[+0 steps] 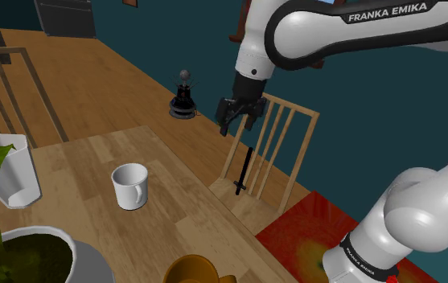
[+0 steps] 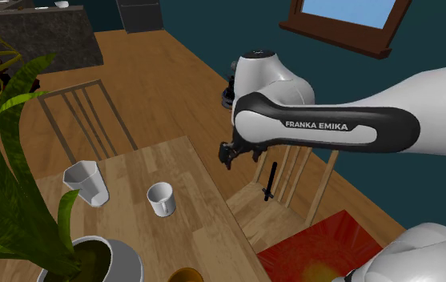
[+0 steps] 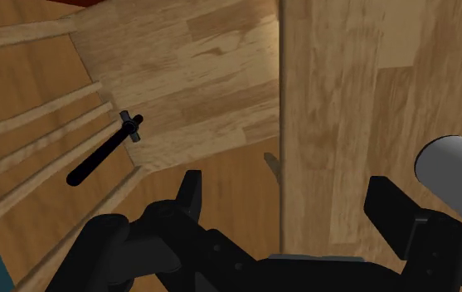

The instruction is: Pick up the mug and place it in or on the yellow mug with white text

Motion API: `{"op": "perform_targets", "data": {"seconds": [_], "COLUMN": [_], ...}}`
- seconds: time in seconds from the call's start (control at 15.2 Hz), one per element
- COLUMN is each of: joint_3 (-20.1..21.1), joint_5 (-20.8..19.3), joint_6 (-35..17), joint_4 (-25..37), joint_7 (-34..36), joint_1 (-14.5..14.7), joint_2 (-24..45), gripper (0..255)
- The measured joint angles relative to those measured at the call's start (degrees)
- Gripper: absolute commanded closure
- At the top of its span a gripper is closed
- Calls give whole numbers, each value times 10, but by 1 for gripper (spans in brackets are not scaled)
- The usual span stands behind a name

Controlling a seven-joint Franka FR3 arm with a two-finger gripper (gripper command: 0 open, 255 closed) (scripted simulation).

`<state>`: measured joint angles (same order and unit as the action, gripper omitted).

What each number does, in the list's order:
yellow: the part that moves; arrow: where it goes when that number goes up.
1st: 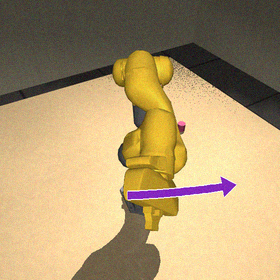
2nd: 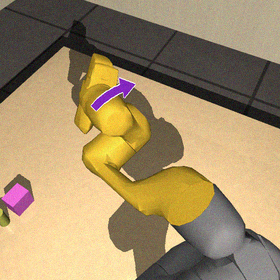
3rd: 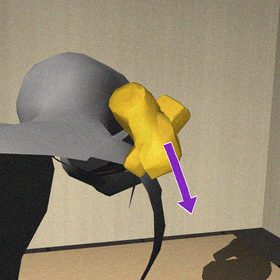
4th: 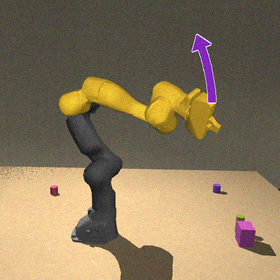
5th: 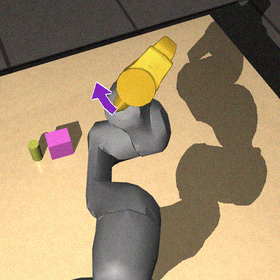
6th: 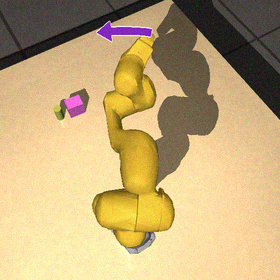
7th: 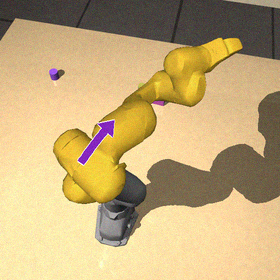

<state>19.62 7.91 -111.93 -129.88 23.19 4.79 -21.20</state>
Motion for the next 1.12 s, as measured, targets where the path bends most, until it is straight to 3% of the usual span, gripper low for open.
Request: {"op": "perform_targets", "data": {"seconds": [0.53,1.12], "joint_3": [66,96], "joint_5": [-36,-133], "joint_6": [-66,-100], "joint_4": [84,228], "joint_7": [103,228], "joint_1": [12,62], "joint_2": [153,352], "gripper": [0,0]}}
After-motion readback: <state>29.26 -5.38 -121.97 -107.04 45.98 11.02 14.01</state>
